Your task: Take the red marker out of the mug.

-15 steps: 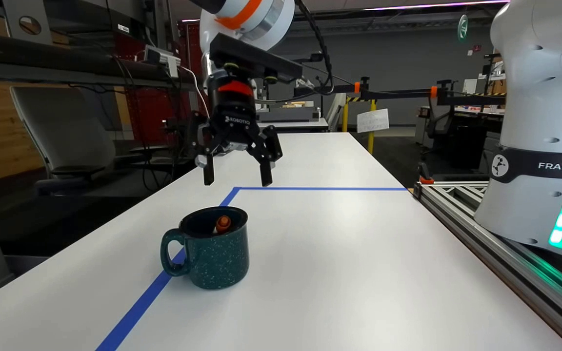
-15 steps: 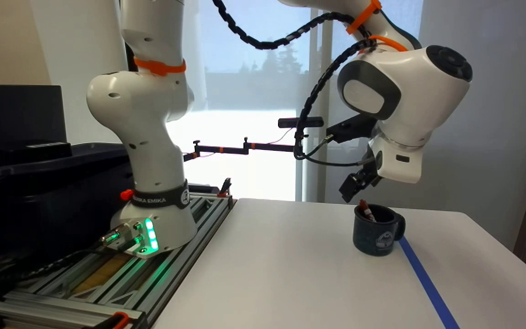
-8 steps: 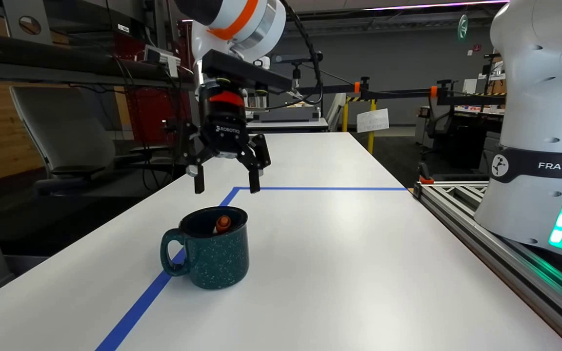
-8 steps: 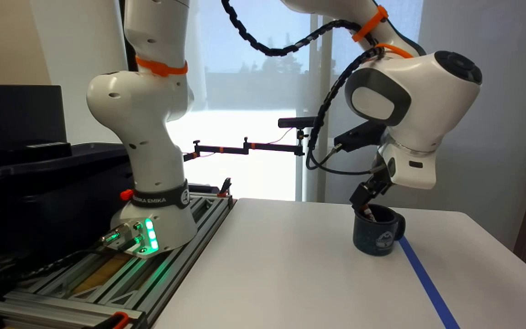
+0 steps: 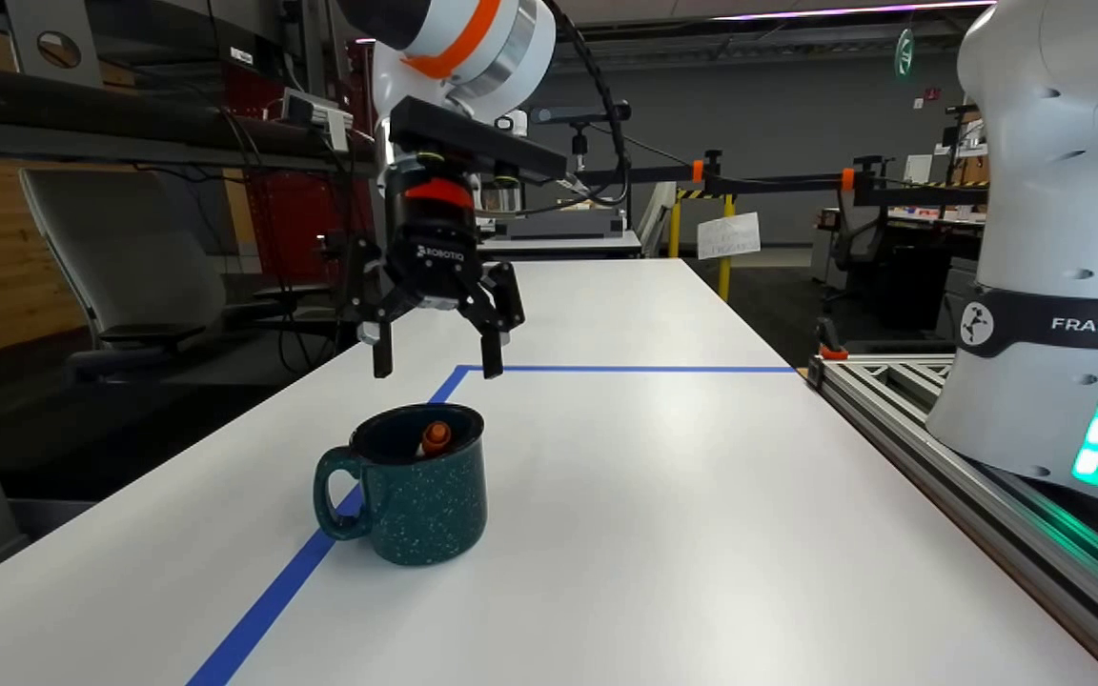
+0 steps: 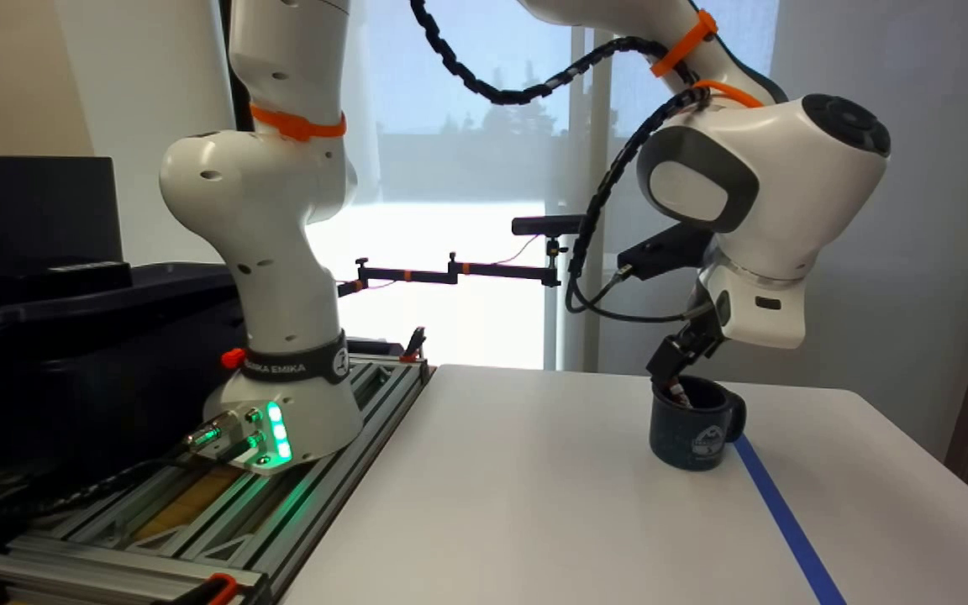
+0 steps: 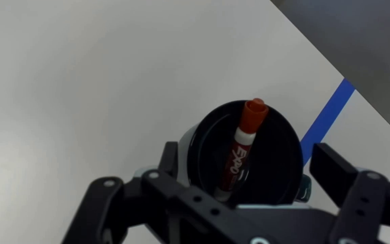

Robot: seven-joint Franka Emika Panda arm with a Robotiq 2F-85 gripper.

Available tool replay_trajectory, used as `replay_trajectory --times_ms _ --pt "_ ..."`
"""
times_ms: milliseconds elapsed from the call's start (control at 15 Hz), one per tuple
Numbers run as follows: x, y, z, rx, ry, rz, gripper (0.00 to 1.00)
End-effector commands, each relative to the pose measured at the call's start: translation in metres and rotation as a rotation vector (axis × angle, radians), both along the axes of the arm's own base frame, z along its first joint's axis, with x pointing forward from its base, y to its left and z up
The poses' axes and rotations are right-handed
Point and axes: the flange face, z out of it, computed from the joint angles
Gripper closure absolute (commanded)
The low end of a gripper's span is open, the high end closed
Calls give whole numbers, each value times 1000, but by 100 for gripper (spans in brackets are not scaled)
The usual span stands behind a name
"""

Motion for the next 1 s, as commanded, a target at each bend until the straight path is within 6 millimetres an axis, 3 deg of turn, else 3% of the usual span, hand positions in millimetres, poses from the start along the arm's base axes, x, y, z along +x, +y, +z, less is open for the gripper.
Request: replay_trajectory --times_ms 0,67,200,400,533,667,933 --pt "6 5 8 14 -2 -8 4" --pt "6 5 8 10 3 -7 27" --pt "5 4 5 3 12 -7 29" --pt "4 6 4 4 19 -4 50" --pt "5 6 1 4 18 0 54" --pt "5 6 -3 5 25 -1 46" --pt "7 8 -19 6 49 -2 46"
